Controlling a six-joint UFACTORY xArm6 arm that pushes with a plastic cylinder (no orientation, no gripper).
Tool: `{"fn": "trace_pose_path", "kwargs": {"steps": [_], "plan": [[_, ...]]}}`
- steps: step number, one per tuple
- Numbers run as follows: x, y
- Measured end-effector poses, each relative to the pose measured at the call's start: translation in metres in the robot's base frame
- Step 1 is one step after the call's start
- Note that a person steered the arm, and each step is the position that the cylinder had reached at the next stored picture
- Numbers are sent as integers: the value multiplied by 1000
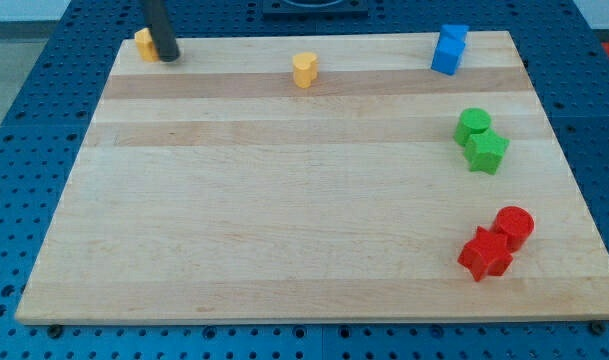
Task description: Slide the yellow heart into the red star
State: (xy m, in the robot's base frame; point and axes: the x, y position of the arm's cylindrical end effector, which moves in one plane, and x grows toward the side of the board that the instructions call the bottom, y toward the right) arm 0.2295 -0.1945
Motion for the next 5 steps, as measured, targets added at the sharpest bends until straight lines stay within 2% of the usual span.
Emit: {"fn": "trace_pose_path", "kwargs": {"steps": [1,2,3,5], "plan": [[0,83],[0,101],[19,156],[22,177]]}}
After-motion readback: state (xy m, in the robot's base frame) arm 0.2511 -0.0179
